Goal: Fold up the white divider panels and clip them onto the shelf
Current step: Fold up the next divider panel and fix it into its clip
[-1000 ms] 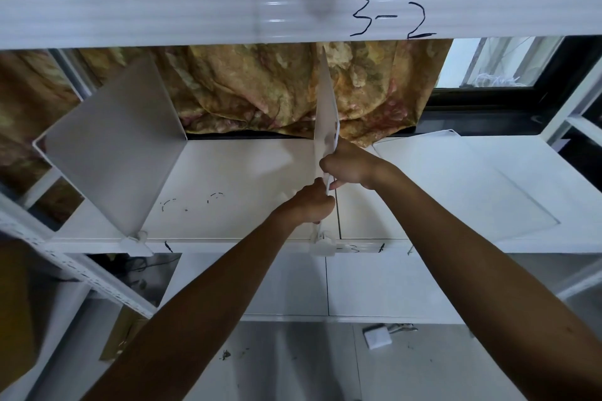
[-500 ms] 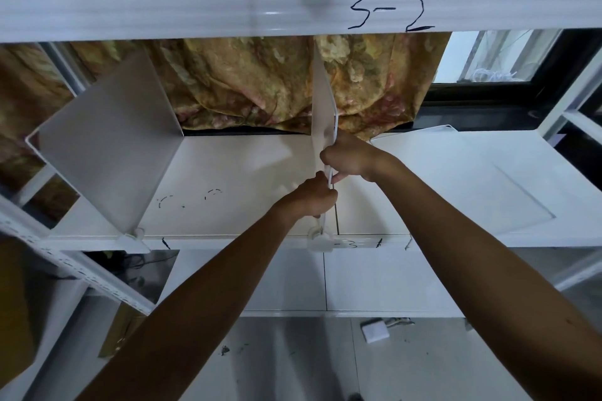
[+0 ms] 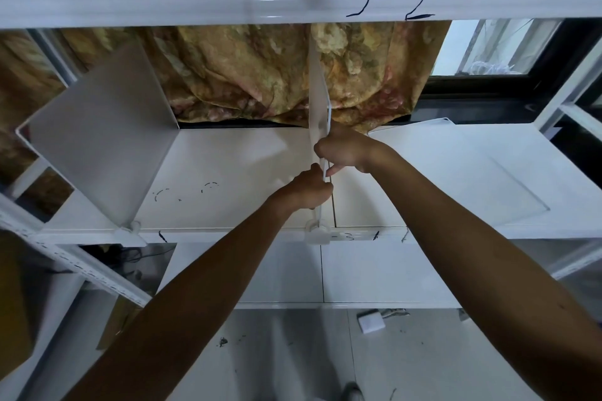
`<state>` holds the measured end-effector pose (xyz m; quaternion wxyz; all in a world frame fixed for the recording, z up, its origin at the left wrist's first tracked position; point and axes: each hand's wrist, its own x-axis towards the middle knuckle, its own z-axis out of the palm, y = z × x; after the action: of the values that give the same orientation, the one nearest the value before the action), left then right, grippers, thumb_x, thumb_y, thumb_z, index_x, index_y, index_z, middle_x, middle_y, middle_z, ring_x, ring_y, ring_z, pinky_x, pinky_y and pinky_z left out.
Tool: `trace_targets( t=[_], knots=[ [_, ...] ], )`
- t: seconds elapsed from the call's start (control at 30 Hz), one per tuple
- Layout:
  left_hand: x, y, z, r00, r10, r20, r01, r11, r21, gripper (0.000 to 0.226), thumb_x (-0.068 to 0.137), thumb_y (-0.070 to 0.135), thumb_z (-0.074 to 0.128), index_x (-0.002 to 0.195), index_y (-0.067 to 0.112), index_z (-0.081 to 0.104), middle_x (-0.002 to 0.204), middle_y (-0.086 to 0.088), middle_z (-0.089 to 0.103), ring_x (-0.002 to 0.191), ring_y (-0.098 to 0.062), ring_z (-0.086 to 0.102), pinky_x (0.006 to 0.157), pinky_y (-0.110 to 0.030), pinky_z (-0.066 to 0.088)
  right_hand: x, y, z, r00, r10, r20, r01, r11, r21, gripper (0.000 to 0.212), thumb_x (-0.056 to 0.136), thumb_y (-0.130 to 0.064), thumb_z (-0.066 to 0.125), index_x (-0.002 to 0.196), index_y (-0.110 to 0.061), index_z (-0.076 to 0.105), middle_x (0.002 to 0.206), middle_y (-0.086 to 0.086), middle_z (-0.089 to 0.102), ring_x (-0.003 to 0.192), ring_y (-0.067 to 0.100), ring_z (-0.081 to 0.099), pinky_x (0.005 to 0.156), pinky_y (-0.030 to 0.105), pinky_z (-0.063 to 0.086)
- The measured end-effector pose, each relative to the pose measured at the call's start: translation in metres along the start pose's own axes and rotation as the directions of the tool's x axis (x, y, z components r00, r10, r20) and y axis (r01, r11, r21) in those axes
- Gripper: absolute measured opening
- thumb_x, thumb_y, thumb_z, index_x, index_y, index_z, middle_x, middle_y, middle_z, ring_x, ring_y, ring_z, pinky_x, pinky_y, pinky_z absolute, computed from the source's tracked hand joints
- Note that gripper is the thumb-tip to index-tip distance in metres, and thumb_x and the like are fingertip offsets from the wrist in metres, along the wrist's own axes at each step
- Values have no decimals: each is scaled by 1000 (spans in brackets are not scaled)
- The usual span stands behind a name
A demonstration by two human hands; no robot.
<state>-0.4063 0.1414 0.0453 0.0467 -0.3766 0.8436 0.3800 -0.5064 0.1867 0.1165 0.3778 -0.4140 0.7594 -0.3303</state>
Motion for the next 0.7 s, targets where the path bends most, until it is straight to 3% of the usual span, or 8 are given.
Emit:
trace_targets(
  t=[0.13, 0.3, 0.53, 0.7],
  knots=[
    [1, -1, -2, 1000, -13, -28, 13, 1000, 11, 56, 92, 25, 39, 145, 14, 25, 135, -8, 47, 89, -18, 62, 84, -39, 59, 0, -4, 1, 1000, -7, 11, 7, 1000, -3, 56, 89, -7, 47, 144, -8, 38, 133, 11, 50, 108, 32, 58, 68, 38, 65],
    [3, -1, 3, 998, -19, -52, 17, 999, -37, 56, 93, 24, 39, 146, 16, 23, 144, -8, 43, 85, -14, 58, 83, -39, 60, -2, -5, 3, 1000, -12, 10, 12, 1000, -9, 51, 89, -6, 49, 140, -6, 41, 127, 14, 52, 105, 32, 60, 61, 35, 64],
    [1, 0, 5, 998, -31, -50, 26, 995, -94, 53, 91, 22, 39, 143, 19, 26, 141, -8, 44, 95, -21, 60, 85, -40, 59, -5, -5, 3, 1000, -11, -11, 11, 1000, 0, 47, 89, -4, 48, 136, -5, 43, 114, 11, 52, 94, 29, 61, 66, 39, 64],
    [-1, 1, 7, 999, -24, -32, 21, 993, -112, 54, 91, 19, 39, 143, 15, 26, 144, -8, 42, 98, -23, 60, 82, -37, 59, -8, -3, 3, 1000, -7, -11, 7, 1000, 5, 51, 89, -4, 47, 140, -6, 41, 111, 9, 49, 102, 33, 60, 74, 46, 64]
  ],
)
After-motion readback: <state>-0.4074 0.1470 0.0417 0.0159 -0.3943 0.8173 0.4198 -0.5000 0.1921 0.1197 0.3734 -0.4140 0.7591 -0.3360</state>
